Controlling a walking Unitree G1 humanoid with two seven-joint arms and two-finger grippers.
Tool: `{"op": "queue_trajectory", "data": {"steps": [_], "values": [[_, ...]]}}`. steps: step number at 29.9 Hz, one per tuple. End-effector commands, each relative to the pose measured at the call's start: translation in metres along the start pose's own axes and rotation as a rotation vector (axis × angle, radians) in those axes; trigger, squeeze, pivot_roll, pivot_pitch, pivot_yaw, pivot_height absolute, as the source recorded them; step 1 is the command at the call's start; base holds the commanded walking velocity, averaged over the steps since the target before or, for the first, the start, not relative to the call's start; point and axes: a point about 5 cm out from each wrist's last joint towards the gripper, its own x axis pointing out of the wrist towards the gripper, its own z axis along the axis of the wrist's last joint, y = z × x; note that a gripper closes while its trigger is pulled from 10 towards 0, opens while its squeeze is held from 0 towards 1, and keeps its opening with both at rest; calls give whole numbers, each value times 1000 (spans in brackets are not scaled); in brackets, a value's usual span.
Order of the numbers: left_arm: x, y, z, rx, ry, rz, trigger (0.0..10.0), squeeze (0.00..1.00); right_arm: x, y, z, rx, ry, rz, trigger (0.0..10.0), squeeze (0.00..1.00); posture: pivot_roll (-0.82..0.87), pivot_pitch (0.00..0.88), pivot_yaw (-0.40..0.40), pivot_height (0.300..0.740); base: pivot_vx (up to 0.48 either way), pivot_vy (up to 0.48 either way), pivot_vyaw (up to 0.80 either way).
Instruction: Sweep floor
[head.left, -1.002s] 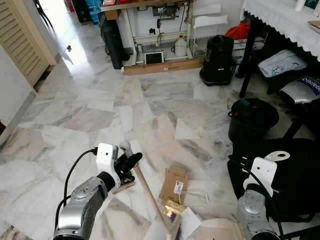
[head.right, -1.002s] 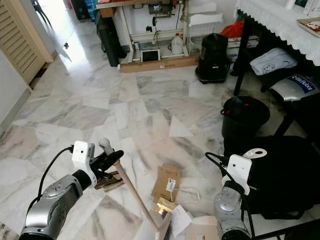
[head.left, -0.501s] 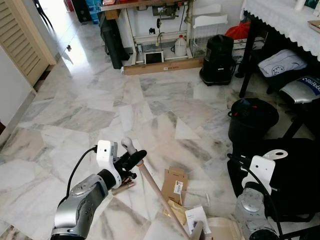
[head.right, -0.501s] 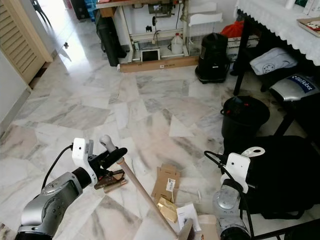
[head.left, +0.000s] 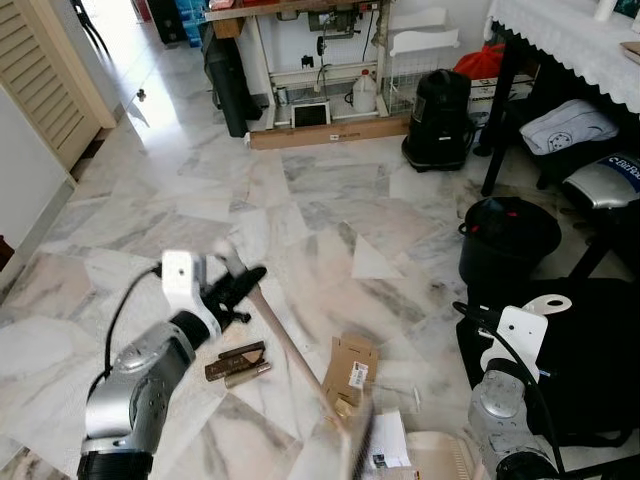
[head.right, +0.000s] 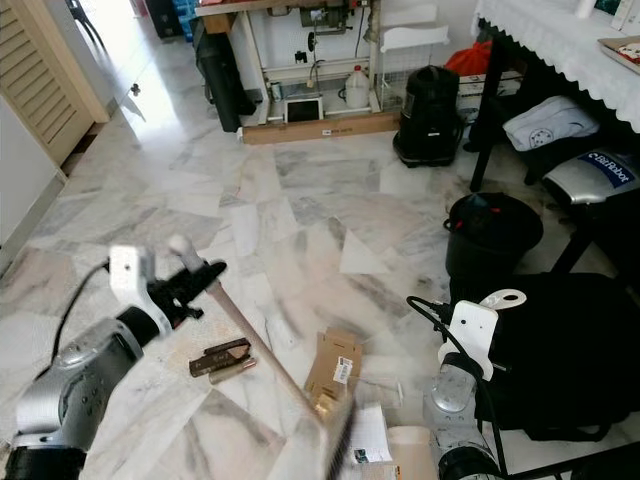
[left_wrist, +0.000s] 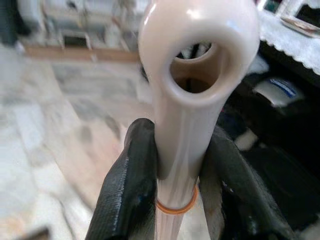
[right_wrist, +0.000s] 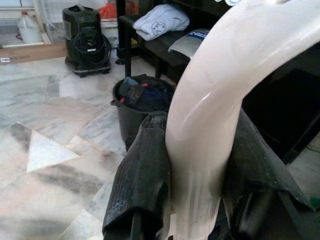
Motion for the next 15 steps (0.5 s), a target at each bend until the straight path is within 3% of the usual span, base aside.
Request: {"op": "queue_trajectory", "data": {"steps": [1,9,15], "values": [[1,1,13,62,-62,31,10000,0,0,6,3,20,-4,13,10000,0,89,21,106,740,0,0,0],[6,-1,-1,92,-31,41,10000,0,0,3,2,16,-4,11,10000,0,81,29,104,740,0,0,0],[12,-3,-25,95,6,51,10000,0,-1,1,0,12,-6,11,10000,0,67,43,101,740,0,0,0]]}}
